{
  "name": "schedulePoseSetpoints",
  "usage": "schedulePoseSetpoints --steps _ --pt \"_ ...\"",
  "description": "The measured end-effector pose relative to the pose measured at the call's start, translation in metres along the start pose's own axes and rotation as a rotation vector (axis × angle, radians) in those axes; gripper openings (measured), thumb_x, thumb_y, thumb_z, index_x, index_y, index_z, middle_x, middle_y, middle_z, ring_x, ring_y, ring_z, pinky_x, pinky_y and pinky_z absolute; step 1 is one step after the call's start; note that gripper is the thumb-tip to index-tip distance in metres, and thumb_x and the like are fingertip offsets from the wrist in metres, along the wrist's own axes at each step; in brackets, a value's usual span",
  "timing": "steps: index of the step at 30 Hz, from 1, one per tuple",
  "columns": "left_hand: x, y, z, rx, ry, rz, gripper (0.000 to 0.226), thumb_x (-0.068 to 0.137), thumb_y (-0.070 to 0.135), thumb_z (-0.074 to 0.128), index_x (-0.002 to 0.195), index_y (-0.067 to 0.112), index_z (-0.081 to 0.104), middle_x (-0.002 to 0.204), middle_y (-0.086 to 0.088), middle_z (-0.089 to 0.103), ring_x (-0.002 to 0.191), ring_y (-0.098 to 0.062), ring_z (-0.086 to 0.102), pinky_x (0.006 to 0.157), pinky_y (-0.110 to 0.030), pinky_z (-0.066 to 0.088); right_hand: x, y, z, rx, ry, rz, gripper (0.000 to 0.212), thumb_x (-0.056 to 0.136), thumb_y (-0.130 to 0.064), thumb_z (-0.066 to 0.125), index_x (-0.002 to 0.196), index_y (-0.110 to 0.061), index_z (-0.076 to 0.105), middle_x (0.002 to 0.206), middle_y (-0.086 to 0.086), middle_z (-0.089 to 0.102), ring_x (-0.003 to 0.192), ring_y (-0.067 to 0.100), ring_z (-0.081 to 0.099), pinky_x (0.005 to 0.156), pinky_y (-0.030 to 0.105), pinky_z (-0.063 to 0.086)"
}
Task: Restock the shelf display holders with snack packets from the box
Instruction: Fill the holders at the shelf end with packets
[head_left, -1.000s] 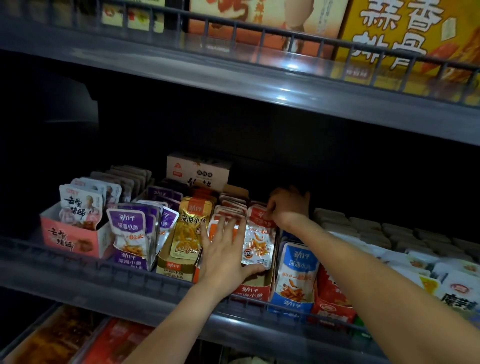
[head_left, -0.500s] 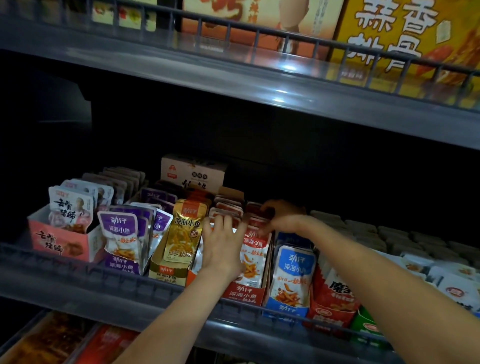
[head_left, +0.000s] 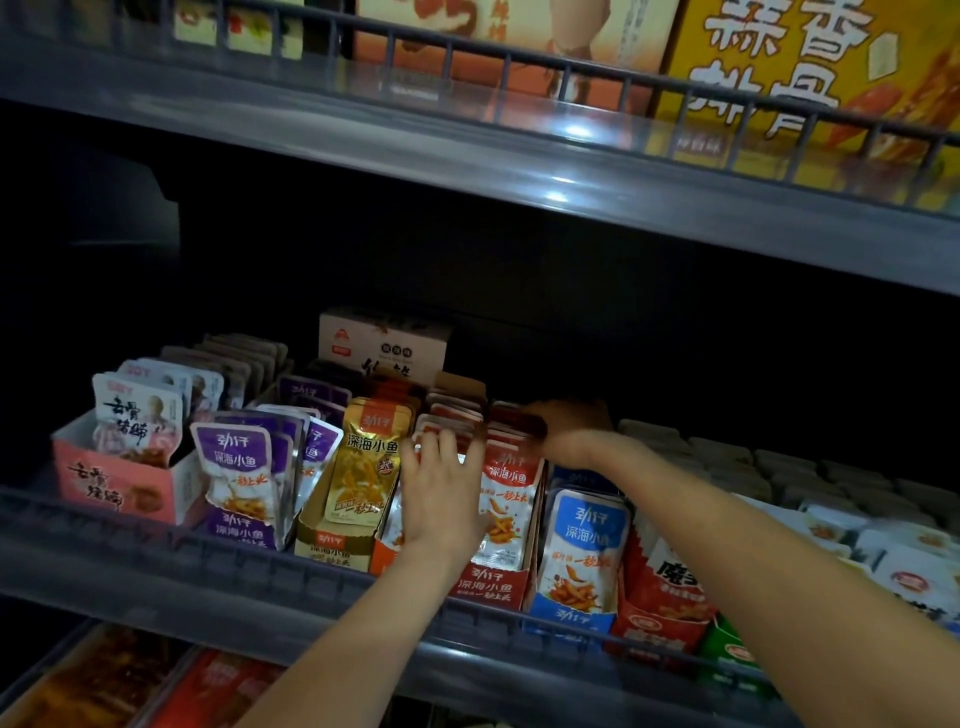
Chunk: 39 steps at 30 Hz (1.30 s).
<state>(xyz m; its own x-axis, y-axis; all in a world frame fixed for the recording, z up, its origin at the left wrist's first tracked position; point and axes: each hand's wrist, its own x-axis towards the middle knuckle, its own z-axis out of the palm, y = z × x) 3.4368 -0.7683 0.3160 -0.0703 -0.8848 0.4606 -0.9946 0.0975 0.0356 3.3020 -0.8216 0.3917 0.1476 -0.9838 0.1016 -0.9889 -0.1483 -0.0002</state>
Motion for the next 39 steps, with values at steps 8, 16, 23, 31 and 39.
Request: schedulePoseSetpoints --steps 8,16,23,31,39 --pt "-0.002 -0.001 0.001 0.017 0.008 -0.006 0.084 0.080 0.064 0.057 0.141 0.020 0.020 0.140 -0.013 0.029 0.133 -0.032 0.024 0.112 -0.048 0.013 -0.012 -0.002 -0.009 -0.008 -0.044 0.004 0.062 0.078 -0.047 0.070 0.134 -0.034 0.046 0.139 -0.003 0.047 0.131 0.023 0.039 0.109 0.041 0.023" --pt "0.006 0.002 0.000 0.111 -0.023 -0.033 0.082 0.077 0.069 0.056 0.136 0.019 0.029 0.137 -0.014 0.035 0.131 -0.033 0.028 0.108 -0.047 0.019 -0.005 -0.017 0.002 -0.399 0.040 -0.015 0.059 0.072 -0.053 0.073 0.122 -0.028 0.055 0.130 0.000 0.052 0.127 0.024 0.039 0.109 0.045 0.022" --pt "0.020 0.006 0.000 0.139 0.010 -0.121 0.073 0.080 0.076 0.041 0.123 0.017 0.049 0.124 -0.009 0.053 0.118 -0.028 0.042 0.100 -0.043 0.027 0.002 -0.003 -0.010 -0.196 0.163 -0.017 0.012 0.083 -0.039 0.067 0.085 -0.027 0.066 0.116 -0.005 0.060 0.119 0.021 0.045 0.104 0.043 0.024" --pt "0.022 0.011 0.002 0.187 -0.039 -0.128 0.085 0.073 0.074 0.054 0.133 0.016 0.039 0.132 -0.014 0.045 0.126 -0.033 0.034 0.103 -0.046 0.025 -0.006 0.000 -0.012 -0.118 0.022 -0.031 0.047 0.074 -0.049 0.073 0.115 -0.032 0.059 0.126 -0.005 0.052 0.123 0.021 0.042 0.104 0.041 0.026" --pt "0.021 0.005 0.003 0.113 -0.039 -0.127 0.089 0.071 0.077 0.054 0.135 0.016 0.036 0.135 -0.015 0.042 0.126 -0.032 0.034 0.104 -0.045 0.024 -0.006 0.002 -0.010 -0.046 -0.001 0.004 0.058 0.074 -0.050 0.072 0.126 -0.034 0.052 0.135 -0.005 0.048 0.130 0.023 0.039 0.109 0.043 0.023"
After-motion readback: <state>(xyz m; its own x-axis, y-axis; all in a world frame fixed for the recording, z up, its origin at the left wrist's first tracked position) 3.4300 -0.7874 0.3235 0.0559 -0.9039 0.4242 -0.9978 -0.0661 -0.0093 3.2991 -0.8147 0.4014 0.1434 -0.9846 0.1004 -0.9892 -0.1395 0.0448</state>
